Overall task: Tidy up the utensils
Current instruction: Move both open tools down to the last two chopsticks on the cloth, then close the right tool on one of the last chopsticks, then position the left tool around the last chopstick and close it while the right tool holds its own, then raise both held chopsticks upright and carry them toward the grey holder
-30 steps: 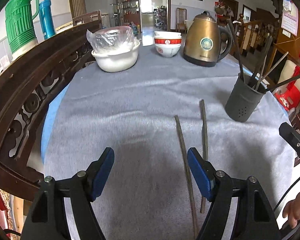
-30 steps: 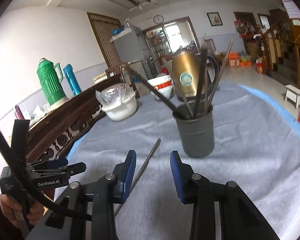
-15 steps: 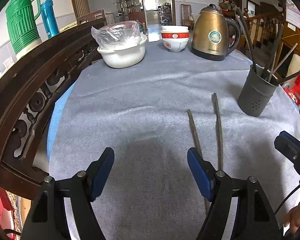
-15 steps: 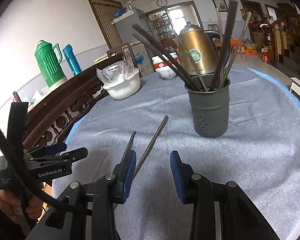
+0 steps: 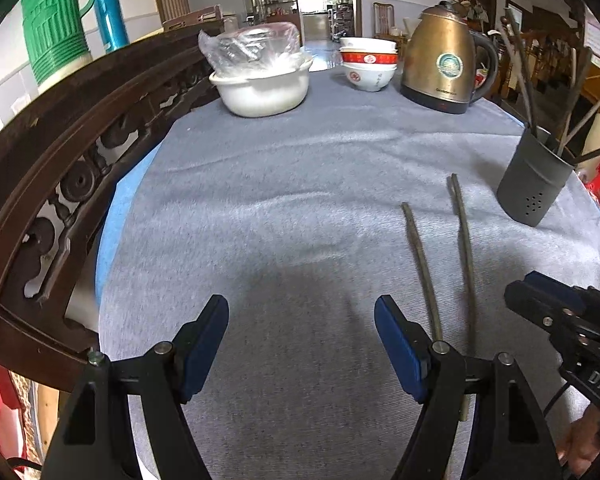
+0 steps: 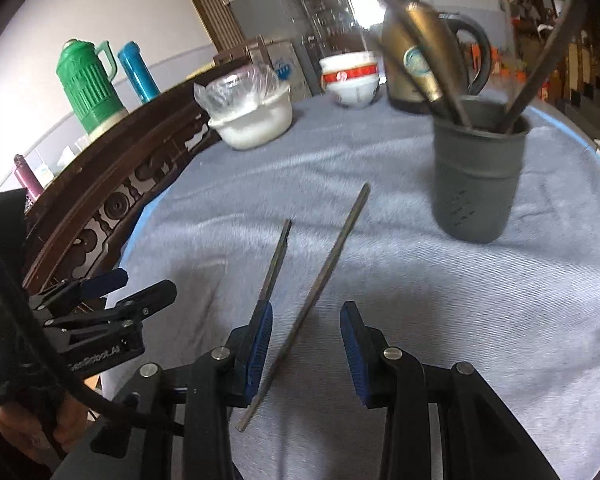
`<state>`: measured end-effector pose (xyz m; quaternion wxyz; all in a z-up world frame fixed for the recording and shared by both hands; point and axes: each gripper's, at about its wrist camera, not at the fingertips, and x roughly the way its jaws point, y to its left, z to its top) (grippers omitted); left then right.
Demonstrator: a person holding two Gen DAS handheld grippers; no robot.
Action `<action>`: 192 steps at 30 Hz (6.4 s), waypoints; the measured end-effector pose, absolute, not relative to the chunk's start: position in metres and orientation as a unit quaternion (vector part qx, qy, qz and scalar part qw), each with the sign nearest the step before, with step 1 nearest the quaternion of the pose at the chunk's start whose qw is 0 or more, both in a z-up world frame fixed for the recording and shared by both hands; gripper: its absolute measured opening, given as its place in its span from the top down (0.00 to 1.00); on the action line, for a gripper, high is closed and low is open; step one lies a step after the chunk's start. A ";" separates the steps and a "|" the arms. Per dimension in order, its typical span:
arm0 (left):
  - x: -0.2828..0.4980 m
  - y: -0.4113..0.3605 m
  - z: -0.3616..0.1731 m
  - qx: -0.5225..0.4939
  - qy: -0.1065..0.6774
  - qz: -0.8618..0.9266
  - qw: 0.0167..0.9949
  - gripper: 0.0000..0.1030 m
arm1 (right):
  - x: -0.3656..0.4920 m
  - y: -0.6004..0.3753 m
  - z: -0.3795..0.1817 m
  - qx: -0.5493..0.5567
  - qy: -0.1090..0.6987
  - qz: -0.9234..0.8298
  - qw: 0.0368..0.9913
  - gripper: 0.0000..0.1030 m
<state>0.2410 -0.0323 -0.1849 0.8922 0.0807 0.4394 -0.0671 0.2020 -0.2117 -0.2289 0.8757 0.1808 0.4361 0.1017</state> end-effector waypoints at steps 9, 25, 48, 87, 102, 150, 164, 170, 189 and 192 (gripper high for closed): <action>0.244 -0.020 -0.190 0.063 0.450 -0.058 0.889 0.26 | 0.229 -0.193 -0.253 0.178 0.495 0.079 0.847 0.64; 0.247 -0.025 -0.191 0.064 0.462 -0.060 0.882 0.26 | 0.216 -0.207 -0.260 0.162 0.511 0.079 0.841 0.92; 0.238 -0.059 -0.195 0.094 0.473 -0.091 0.871 0.26 | 0.171 -0.258 -0.264 0.252 0.523 0.089 0.809 0.91; 0.247 -0.050 -0.219 0.077 0.508 -0.104 0.851 0.26 | 0.270 -0.246 -0.266 0.192 0.520 0.029 0.832 0.85; 0.248 -0.063 -0.216 0.104 0.500 -0.103 0.853 0.26 | 0.268 -0.257 -0.268 0.183 0.521 0.020 0.833 0.92; 0.338 -0.122 -0.230 0.081 0.558 -0.195 0.802 0.92 | 0.245 -0.277 -0.272 0.235 0.520 0.044 0.820 0.93; 0.355 -0.106 -0.227 0.047 0.580 -0.207 0.786 0.61 | 0.262 -0.271 -0.269 0.223 0.558 0.020 0.799 0.90; 0.346 -0.116 -0.226 0.060 0.574 -0.203 0.791 0.93 | 0.263 -0.258 -0.266 0.175 0.552 0.021 0.815 0.90; 0.292 -0.093 -0.127 0.022 0.454 -0.209 0.866 0.94 | 0.226 -0.267 -0.202 0.224 0.439 0.078 0.867 0.94; 0.278 -0.087 -0.110 0.013 0.434 -0.212 0.876 0.95 | 0.218 -0.268 -0.187 0.227 0.418 0.088 0.875 0.94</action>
